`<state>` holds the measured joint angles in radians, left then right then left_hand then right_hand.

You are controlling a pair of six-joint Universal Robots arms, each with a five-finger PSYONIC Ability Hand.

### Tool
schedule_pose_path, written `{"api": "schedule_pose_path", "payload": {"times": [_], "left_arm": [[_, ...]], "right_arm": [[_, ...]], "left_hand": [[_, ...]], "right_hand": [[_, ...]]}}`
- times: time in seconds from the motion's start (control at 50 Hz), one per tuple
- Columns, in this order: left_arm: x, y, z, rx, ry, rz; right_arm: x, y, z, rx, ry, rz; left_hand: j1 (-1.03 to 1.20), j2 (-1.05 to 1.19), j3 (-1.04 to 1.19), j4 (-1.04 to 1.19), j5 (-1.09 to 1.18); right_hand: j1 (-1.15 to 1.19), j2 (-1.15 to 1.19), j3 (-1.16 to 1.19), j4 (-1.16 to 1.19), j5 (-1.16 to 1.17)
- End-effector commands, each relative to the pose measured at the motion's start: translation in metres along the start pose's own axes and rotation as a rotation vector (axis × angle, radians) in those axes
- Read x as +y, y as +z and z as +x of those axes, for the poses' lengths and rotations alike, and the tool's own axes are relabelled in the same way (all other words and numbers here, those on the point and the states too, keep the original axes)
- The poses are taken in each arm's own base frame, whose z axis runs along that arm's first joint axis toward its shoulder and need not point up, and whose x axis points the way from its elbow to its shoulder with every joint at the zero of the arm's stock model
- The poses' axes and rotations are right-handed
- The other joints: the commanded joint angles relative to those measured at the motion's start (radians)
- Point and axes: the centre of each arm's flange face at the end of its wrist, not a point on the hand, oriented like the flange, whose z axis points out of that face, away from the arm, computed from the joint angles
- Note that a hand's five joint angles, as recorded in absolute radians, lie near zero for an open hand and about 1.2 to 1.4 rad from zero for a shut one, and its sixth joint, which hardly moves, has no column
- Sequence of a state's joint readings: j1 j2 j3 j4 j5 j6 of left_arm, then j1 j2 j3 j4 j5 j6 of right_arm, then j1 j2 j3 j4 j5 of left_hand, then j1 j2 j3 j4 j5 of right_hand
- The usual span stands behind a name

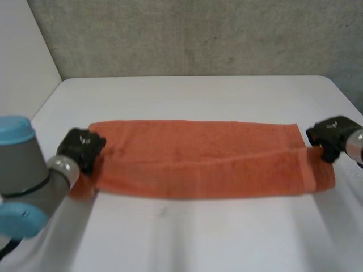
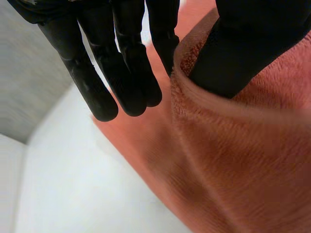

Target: Fold the laundry

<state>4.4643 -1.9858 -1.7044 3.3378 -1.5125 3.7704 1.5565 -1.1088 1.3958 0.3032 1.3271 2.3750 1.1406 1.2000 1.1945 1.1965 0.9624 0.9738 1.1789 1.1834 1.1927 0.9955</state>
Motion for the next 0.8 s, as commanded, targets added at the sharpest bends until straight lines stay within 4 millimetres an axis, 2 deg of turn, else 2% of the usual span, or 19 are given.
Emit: {"api": "schedule_pose_path", "payload": {"times": [0.02,0.14,0.18,0.26,0.36,0.38,0.4,0.42,0.46,0.48,0.58,0.6,0.62,0.64,0.7,0.74,0.8], "left_arm": [[-0.023,0.073,-0.016,-0.096,0.022,0.164],[-0.031,0.115,-0.015,-0.069,0.08,0.268],[-0.029,0.13,-0.01,-0.054,0.113,0.295],[-0.02,0.146,-0.003,-0.042,0.142,0.304],[-0.012,0.152,0.006,-0.014,0.149,0.323],[-0.012,0.153,0.007,-0.013,0.151,0.331],[-0.013,0.152,0.009,-0.009,0.156,0.357],[-0.011,0.151,0.011,-0.003,0.157,0.361],[-0.009,0.147,0.015,0.016,0.16,0.374],[-0.012,0.141,0.019,0.031,0.166,0.397],[-0.024,0.127,0.016,0.035,0.18,0.471],[-0.037,0.114,0.011,0.028,0.187,0.514],[-0.04,0.109,0.009,0.028,0.189,0.52],[-0.043,0.106,0.007,0.026,0.189,0.524],[-0.055,0.088,0.0,0.02,0.184,0.538],[-0.058,0.083,-0.001,0.022,0.178,0.538],[-0.065,0.058,-0.006,0.054,0.109,0.518]], "right_arm": [[-0.022,0.057,0.021,0.142,0.072,0.136],[-0.032,0.094,0.026,0.266,0.063,0.191],[-0.033,0.101,0.026,0.284,0.061,0.197],[-0.033,0.116,0.017,0.284,0.057,0.208],[-0.034,0.128,0.009,0.296,0.056,0.241],[-0.034,0.129,0.008,0.313,0.056,0.245],[-0.034,0.13,0.008,0.32,0.056,0.244],[-0.034,0.13,0.006,0.326,0.056,0.244],[-0.034,0.129,0.002,0.334,0.062,0.231],[-0.033,0.129,0.001,0.334,0.064,0.225],[-0.032,0.123,-0.001,0.32,0.098,0.219],[-0.039,0.113,0.003,0.322,0.117,0.236],[-0.039,0.113,0.003,0.322,0.117,0.237],[-0.05,0.094,0.006,0.306,0.143,0.267],[-0.054,0.081,0.004,0.279,0.149,0.282],[-0.056,0.067,0.0,0.25,0.144,0.29],[-0.057,0.049,-0.004,0.216,0.141,0.301]], "left_hand": [[0.256,0.196,0.202,0.2,0.259],[0.256,0.196,0.202,0.2,0.259],[0.256,0.196,0.202,0.2,0.259],[0.256,0.196,0.202,0.2,0.259],[0.256,0.196,0.202,0.2,0.259],[0.256,0.196,0.202,0.2,0.259],[-0.16,-0.219,-0.214,-0.216,-0.156],[-0.463,-0.522,-0.517,-0.519,-0.459],[-0.881,-0.941,-0.935,-0.937,-0.878],[-0.966,-1.025,-1.02,-1.022,-0.962],[-0.966,-1.025,-1.02,-1.022,-0.962],[-0.966,-1.025,-1.02,-1.022,-0.962],[-0.966,-1.025,-1.02,-1.022,-0.962],[-0.966,-1.025,-1.02,-1.022,-0.962],[-0.966,-1.025,-1.02,-1.022,-0.962],[-0.966,-1.025,-1.02,-1.022,-0.962],[-0.966,-1.025,-1.02,-1.022,-0.962]], "right_hand": [[0.422,0.217,0.213,0.204,0.226],[0.422,0.217,0.213,0.204,0.226],[0.422,0.217,0.213,0.204,0.226],[0.422,0.217,0.213,0.204,0.226],[0.422,0.217,0.213,0.204,0.226],[-0.172,-0.377,-0.382,-0.391,-0.369],[-0.524,-0.729,-0.734,-0.743,-0.72],[-0.799,-1.004,-1.009,-1.018,-0.996],[-0.799,-1.004,-1.009,-1.018,-0.996],[-0.799,-1.004,-1.009,-1.018,-0.996],[-0.799,-1.004,-1.009,-1.018,-0.996],[-0.799,-1.004,-1.009,-1.018,-0.996],[-0.799,-1.004,-1.009,-1.018,-0.996],[-0.799,-1.004,-1.009,-1.018,-0.996],[-0.799,-1.004,-1.009,-1.018,-0.996],[-0.799,-1.004,-1.009,-1.018,-0.996],[-0.799,-1.004,-1.009,-1.018,-0.996]]}}
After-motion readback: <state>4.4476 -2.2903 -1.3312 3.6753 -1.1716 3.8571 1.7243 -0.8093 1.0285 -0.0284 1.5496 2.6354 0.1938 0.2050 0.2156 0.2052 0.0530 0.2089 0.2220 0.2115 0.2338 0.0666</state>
